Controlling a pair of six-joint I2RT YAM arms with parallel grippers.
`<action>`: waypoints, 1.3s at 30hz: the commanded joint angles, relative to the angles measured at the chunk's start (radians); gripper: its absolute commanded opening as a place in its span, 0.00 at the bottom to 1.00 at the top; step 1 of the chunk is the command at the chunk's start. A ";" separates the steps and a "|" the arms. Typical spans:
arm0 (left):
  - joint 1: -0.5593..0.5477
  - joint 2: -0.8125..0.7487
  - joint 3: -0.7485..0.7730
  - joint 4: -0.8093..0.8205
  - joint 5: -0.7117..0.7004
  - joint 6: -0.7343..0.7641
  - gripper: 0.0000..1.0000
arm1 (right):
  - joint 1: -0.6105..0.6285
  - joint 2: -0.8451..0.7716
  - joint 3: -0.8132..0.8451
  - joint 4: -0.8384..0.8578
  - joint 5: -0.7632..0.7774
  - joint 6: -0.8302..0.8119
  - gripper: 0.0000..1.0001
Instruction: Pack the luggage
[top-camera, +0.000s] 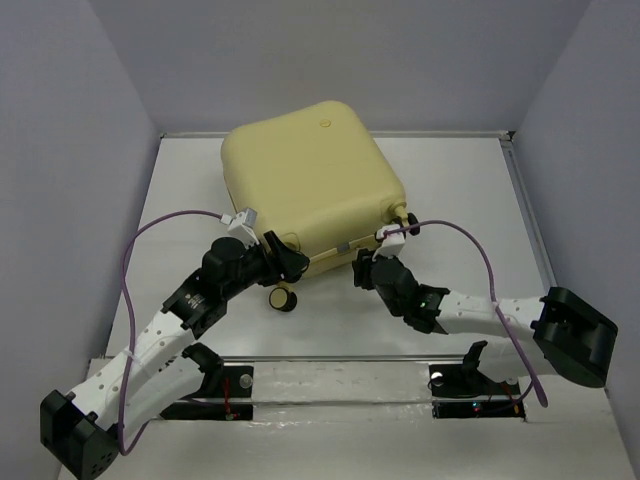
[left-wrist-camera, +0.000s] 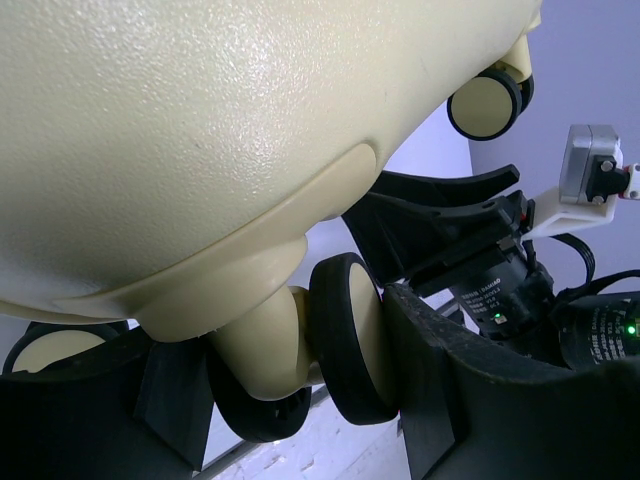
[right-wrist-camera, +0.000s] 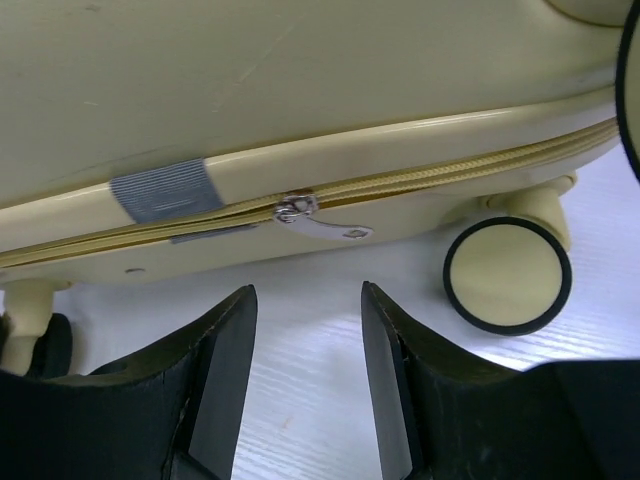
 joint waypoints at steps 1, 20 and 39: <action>-0.010 -0.057 0.064 0.312 0.046 0.036 0.06 | -0.041 0.005 0.050 -0.026 -0.001 -0.012 0.52; -0.010 -0.059 0.038 0.317 0.045 0.039 0.06 | -0.114 0.075 0.095 0.115 -0.225 -0.127 0.44; -0.010 -0.054 0.042 0.315 0.045 0.037 0.06 | -0.133 0.089 0.121 0.104 -0.081 -0.201 0.22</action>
